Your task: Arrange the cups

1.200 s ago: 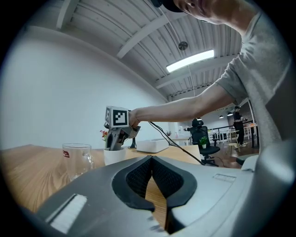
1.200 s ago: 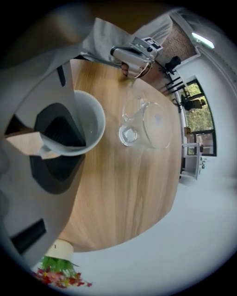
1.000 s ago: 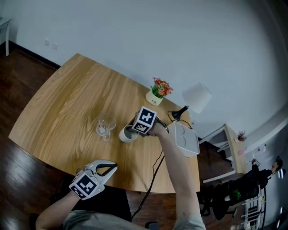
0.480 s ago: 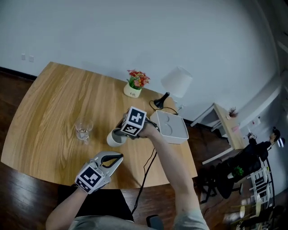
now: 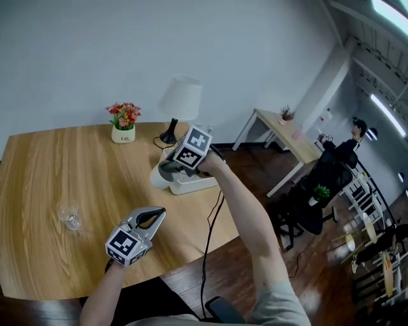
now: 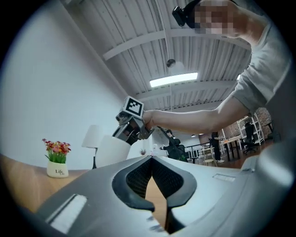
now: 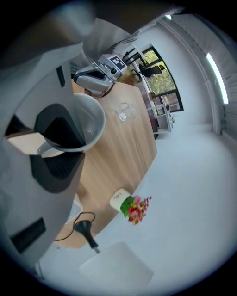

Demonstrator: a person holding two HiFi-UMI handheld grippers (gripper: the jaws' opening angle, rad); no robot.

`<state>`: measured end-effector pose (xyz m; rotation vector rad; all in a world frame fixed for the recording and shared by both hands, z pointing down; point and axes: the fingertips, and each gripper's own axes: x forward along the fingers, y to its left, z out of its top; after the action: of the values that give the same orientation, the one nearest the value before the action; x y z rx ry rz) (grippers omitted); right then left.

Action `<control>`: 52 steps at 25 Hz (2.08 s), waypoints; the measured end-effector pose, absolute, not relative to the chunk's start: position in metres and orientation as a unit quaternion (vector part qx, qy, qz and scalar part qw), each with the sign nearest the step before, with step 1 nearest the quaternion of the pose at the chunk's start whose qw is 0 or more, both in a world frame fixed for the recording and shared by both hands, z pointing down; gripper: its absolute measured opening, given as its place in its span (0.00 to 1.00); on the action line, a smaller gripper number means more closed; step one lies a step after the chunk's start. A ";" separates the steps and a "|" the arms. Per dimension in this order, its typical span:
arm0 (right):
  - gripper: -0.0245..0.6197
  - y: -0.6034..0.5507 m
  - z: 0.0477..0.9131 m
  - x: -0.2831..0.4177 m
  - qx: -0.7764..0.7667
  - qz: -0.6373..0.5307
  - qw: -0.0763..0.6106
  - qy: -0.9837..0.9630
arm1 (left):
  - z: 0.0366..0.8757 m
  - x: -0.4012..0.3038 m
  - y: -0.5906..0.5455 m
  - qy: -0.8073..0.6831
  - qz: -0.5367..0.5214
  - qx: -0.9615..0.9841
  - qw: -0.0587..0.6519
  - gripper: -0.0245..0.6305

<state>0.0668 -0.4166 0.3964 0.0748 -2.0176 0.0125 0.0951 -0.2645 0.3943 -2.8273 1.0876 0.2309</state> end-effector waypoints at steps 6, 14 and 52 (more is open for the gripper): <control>0.10 -0.480 0.369 0.148 0.133 0.044 0.528 -0.837 | 0.409 0.101 -0.311 0.362 0.091 -0.927 0.028 0.04; 0.10 -0.546 0.389 0.173 0.178 0.105 0.522 -0.828 | 0.434 0.108 -0.332 0.376 0.080 -0.922 0.036 0.04; 0.16 -0.616 0.421 0.138 0.127 0.107 0.571 -0.804 | 0.425 0.108 -0.327 0.387 0.070 -0.918 0.051 0.04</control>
<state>0.1377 -0.6157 0.4211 0.2991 -1.8872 0.2502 0.1085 -0.3268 0.4246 -2.7929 1.1782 0.2124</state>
